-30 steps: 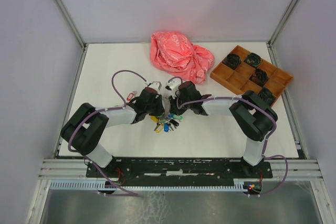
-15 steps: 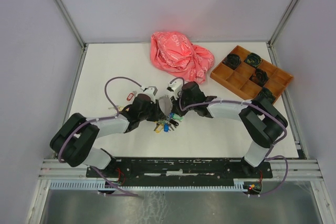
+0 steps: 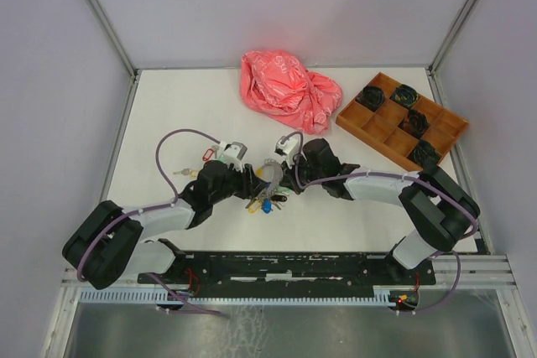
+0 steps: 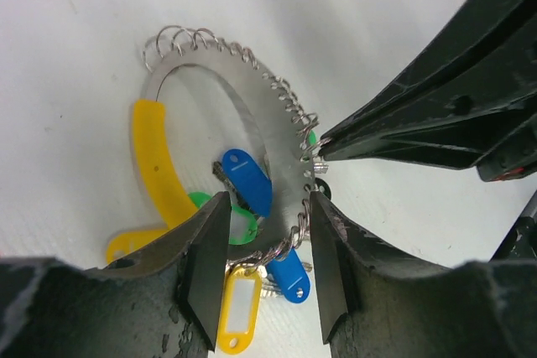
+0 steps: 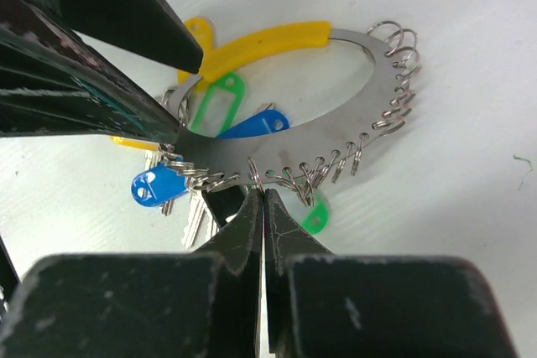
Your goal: Put the keys on the keyring
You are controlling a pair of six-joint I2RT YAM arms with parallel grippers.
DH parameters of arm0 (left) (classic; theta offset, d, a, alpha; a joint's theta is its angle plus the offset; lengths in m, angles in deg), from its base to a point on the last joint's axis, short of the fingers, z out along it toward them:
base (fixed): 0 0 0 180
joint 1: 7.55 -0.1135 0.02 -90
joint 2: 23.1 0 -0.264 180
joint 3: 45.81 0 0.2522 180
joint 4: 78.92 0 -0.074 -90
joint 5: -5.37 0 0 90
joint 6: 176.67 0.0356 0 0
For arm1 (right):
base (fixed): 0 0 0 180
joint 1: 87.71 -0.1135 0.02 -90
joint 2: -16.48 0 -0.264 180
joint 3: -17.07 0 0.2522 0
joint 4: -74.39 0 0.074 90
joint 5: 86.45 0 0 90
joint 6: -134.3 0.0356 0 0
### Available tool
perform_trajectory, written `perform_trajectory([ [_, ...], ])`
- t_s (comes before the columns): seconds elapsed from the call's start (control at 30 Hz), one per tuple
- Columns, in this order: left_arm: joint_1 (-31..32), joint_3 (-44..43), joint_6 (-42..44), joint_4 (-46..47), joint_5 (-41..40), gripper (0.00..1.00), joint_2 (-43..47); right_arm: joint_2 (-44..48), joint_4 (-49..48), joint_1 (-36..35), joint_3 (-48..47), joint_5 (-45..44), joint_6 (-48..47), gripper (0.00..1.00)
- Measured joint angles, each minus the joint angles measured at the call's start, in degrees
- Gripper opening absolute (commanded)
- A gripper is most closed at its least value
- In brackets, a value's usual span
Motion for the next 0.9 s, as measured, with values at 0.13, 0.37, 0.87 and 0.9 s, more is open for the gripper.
perform_trajectory([
  [0.13,0.00,0.39,2.54,3.56,2.51,0.50,-0.22,0.00,-1.07,0.00,1.81,0.46,-0.11,0.04],
  [0.37,0.00,0.15,3.48,4.13,3.08,0.45,-3.41,0.00,-2.58,0.00,4.59,0.04,2.12,0.07],
  [0.87,0.00,-3.98,3.52,-1.42,3.98,0.40,-11.74,1.68,7.52,-0.98,4.48,-2.60,4.22,0.33],
  [0.9,0.00,-4.09,3.52,-1.49,4.00,0.40,-11.74,2.19,8.85,-1.07,3.91,-2.64,4.13,0.33],
])
